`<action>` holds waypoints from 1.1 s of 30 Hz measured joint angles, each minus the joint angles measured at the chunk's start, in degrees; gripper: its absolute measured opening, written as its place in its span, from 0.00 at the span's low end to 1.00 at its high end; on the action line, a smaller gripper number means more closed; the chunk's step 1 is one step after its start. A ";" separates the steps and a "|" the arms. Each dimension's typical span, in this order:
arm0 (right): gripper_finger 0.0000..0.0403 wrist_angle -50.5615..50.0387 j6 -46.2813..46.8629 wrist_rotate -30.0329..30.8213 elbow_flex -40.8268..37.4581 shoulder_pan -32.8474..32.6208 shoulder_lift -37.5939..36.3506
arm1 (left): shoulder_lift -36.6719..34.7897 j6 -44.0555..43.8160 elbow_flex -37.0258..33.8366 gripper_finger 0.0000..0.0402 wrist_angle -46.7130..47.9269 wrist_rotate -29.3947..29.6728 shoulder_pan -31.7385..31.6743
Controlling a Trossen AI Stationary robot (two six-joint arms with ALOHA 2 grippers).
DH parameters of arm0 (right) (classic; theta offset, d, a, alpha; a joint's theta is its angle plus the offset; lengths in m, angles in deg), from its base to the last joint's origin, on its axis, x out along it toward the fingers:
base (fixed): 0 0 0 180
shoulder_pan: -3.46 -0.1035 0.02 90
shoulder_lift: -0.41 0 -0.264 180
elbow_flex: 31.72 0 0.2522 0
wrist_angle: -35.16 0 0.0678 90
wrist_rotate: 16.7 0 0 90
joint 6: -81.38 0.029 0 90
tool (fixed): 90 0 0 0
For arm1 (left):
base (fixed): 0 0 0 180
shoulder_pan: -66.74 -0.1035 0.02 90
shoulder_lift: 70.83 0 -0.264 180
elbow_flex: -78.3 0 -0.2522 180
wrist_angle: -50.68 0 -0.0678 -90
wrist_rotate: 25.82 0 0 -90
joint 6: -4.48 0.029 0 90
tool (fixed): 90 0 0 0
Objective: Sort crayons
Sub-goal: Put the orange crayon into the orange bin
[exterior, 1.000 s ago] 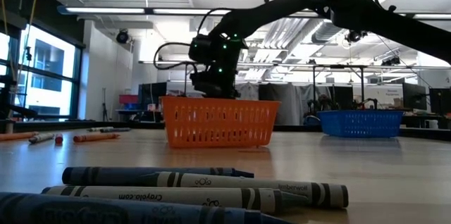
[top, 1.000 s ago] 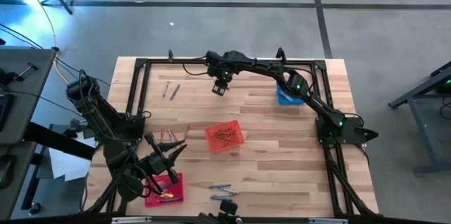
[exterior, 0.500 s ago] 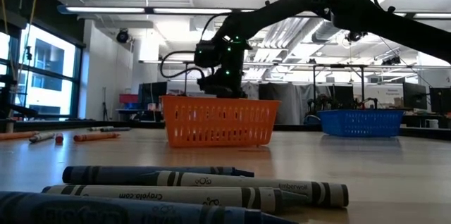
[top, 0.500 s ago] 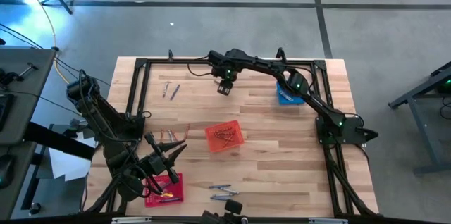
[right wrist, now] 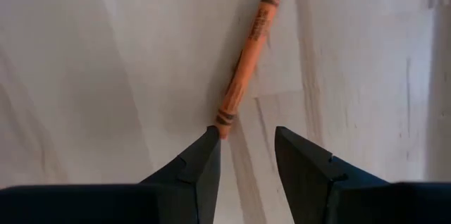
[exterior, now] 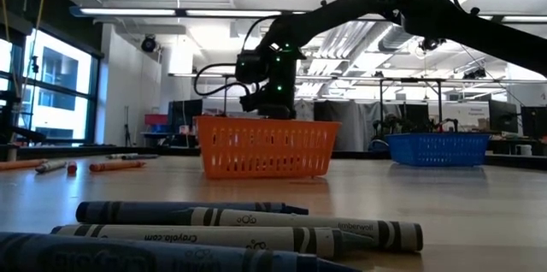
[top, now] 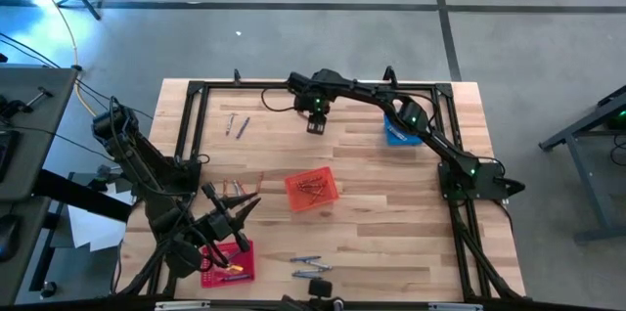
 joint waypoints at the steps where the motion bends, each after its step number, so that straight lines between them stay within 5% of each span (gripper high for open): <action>1: 0.32 0.01 -0.87 -0.02 0.00 -0.09 0.00 | 0.00 0.00 0.00 0.13 0.00 0.00 0.00; 18: 0.32 4.67 4.97 -4.67 0.81 -0.73 -0.20 | 0.00 -0.04 0.00 0.13 -3.50 -0.02 0.00; 33: 0.32 10.14 2.52 1.25 0.83 -0.99 -0.20 | 0.00 0.46 0.02 0.13 -3.21 -2.90 -2.47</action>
